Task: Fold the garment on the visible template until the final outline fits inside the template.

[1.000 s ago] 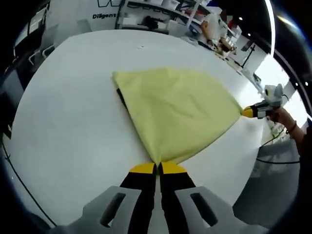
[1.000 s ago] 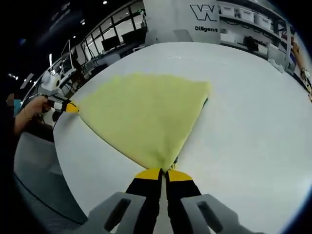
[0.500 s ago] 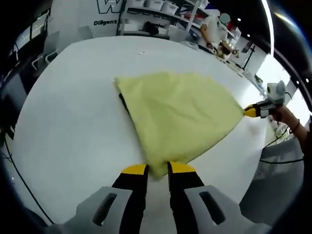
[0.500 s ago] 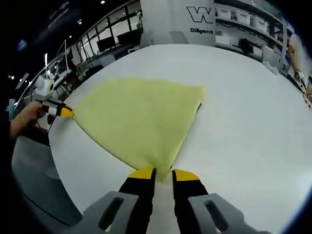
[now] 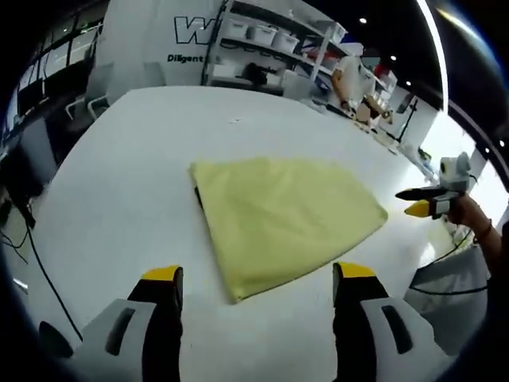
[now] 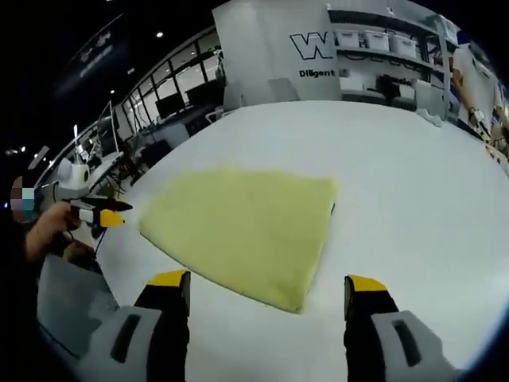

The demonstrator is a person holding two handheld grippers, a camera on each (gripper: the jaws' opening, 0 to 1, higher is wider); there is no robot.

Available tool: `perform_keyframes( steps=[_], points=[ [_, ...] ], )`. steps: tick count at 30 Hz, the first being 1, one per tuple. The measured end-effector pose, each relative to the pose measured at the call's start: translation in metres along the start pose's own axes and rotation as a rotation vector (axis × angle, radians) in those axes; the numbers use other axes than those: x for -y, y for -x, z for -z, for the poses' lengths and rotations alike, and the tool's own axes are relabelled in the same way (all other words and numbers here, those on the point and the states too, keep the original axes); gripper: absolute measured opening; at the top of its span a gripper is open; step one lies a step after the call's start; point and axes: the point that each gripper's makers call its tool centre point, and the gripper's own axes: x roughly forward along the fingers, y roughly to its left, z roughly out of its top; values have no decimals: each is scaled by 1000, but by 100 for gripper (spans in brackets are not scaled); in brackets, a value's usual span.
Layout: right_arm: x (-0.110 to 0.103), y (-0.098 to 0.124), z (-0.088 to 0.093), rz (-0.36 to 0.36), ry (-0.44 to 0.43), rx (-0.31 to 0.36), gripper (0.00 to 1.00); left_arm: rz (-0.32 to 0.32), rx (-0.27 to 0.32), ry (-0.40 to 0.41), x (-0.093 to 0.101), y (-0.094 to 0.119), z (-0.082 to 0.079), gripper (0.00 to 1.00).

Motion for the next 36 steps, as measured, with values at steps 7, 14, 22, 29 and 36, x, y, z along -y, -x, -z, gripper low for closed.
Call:
perform_keyframes(
  steps=[7, 14, 22, 29, 36],
  points=[
    [-18, 19, 3, 9, 4, 3, 98, -14, 22, -10, 13, 22, 2, 96],
    [-28, 31, 10, 16, 5, 7, 99, -23, 4, -44, 25, 38, 11, 99],
    [-38, 39, 16, 33, 21, 15, 99, -20, 36, -21, 32, 46, 12, 99],
    [-40, 45, 21, 44, 25, 10, 99, -10, 31, -33, 37, 50, 13, 99],
    [-39, 50, 24, 43, 9, 15, 99, -4, 27, -50, 41, 50, 14, 99]
  ],
)
